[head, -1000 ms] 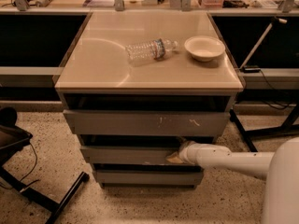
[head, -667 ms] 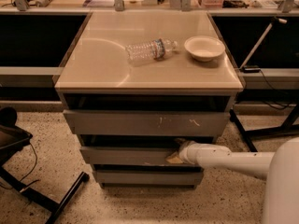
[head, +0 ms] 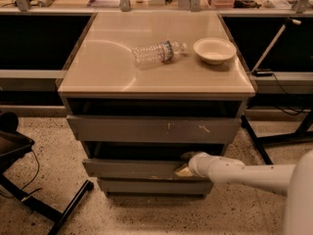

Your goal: Open middle drawer

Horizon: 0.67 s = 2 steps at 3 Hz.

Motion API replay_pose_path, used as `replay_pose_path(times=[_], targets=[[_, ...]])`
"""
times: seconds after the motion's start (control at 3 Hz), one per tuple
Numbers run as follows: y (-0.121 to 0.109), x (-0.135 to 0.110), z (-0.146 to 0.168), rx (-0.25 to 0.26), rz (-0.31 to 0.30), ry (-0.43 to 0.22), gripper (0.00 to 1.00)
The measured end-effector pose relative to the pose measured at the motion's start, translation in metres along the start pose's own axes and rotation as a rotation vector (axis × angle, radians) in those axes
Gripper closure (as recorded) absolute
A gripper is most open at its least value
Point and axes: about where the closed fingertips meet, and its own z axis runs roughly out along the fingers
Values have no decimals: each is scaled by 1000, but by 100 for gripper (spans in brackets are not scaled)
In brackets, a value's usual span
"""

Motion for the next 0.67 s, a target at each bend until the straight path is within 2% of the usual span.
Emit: replay_pose_path(times=[0.33, 0.67], targets=[[-6, 14, -43, 81, 19, 0, 100], [-5, 14, -43, 81, 20, 0, 100]])
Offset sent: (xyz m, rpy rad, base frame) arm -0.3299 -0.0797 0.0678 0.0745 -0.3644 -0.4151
